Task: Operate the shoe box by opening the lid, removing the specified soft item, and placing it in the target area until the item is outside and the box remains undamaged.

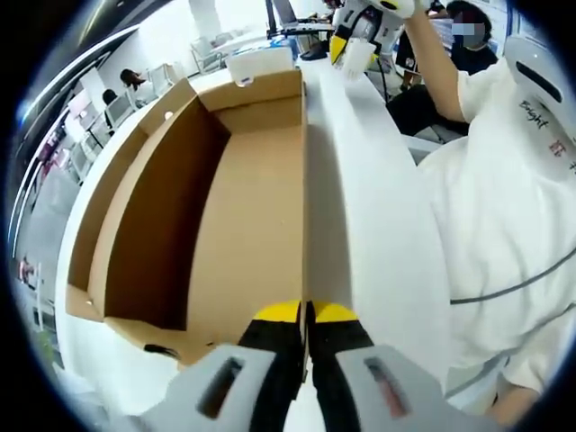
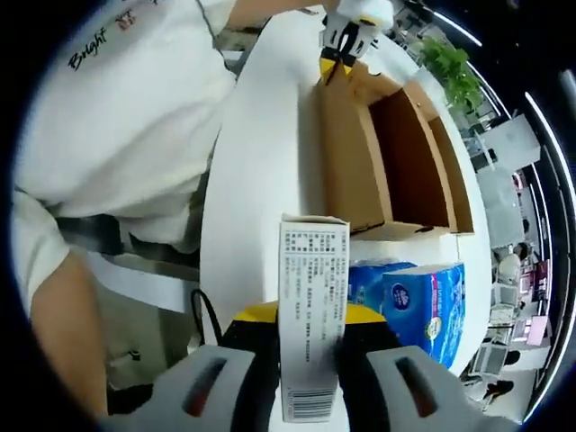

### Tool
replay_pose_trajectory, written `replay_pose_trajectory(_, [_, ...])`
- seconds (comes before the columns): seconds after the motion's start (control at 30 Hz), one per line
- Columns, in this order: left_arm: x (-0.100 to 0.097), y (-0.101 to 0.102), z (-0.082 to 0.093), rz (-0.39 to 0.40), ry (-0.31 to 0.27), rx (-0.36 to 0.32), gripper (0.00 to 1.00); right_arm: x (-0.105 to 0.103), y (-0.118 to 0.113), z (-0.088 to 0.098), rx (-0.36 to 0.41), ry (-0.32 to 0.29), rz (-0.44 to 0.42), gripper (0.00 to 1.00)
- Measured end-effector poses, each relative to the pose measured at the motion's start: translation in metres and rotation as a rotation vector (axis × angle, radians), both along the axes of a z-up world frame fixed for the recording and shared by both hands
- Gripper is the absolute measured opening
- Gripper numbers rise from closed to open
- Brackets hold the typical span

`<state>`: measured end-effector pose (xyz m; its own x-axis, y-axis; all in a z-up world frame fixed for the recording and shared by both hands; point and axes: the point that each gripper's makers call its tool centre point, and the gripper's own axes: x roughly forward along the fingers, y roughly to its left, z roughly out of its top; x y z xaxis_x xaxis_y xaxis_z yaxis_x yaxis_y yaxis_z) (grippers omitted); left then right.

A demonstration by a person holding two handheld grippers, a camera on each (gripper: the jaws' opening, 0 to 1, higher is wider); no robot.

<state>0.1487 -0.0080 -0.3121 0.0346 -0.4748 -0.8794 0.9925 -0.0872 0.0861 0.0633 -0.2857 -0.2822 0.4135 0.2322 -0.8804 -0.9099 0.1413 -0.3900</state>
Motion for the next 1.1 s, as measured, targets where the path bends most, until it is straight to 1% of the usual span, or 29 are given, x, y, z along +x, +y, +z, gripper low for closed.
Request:
replay_pose_trajectory(0.07, [0.000, 0.000, 0.000, 0.000, -0.001, -0.002, 0.01, 0.000, 0.000, -0.003, -0.002, 0.005, 0.003, 0.21])
replay_pose_trajectory(0.17, [0.000, 0.000, 0.000, 0.000, -0.004, -0.001, 0.01, 0.000, -0.002, -0.010, -0.028, 0.007, 0.018, 0.21])
replay_pose_trajectory(0.27, [0.000, 0.000, 0.000, 0.001, -0.007, -0.001, 0.01, 0.003, -0.006, -0.018, -0.025, 0.020, 0.003, 0.21])
replay_pose_trajectory(0.33, [0.000, 0.000, 0.000, 0.001, -0.009, -0.002, 0.01, 0.005, -0.013, -0.023, -0.049, 0.023, -0.019, 0.21])
replay_pose_trajectory(0.37, [0.000, 0.000, 0.000, 0.001, -0.009, -0.002, 0.01, 0.006, -0.019, -0.025, -0.076, 0.027, -0.041, 0.21])
replay_pose_trajectory(0.4, [0.000, 0.000, 0.000, 0.001, -0.009, -0.002, 0.01, 0.006, -0.028, -0.027, -0.116, 0.036, -0.085, 0.21])
replay_pose_trajectory(0.5, [0.000, 0.000, 0.000, 0.000, -0.004, -0.002, 0.01, 0.009, -0.028, -0.031, -0.095, 0.038, -0.099, 0.21])
replay_pose_trajectory(0.57, [0.000, 0.000, 0.000, 0.001, 0.000, -0.002, 0.01, 0.010, -0.021, -0.032, -0.055, 0.017, -0.077, 0.21])
replay_pose_trajectory(0.67, [0.001, 0.000, 0.000, 0.000, -0.002, -0.002, 0.01, 0.008, -0.018, -0.032, -0.059, 0.001, -0.060, 0.21])
replay_pose_trajectory(0.7, [0.001, 0.000, 0.000, 0.000, -0.002, -0.002, 0.01, 0.010, -0.017, -0.031, -0.062, -0.009, -0.057, 0.21])
replay_pose_trajectory(0.73, [0.001, 0.000, 0.000, 0.000, -0.004, -0.002, 0.01, 0.013, -0.017, -0.028, -0.069, -0.036, -0.048, 0.21])
replay_pose_trajectory(0.8, [0.001, 0.000, 0.000, 0.000, -0.007, -0.003, 0.01, 0.015, -0.017, -0.026, -0.069, -0.051, -0.041, 0.21])
replay_pose_trajectory(0.87, [0.002, 0.000, 0.000, 0.000, -0.007, -0.007, 0.01, 0.014, -0.015, -0.027, -0.054, -0.045, -0.043, 0.22])
replay_pose_trajectory(1.1, [0.005, 0.001, 0.000, 0.000, -0.003, -0.006, 0.01, 0.009, -0.019, -0.035, -0.060, -0.019, -0.043, 0.22])
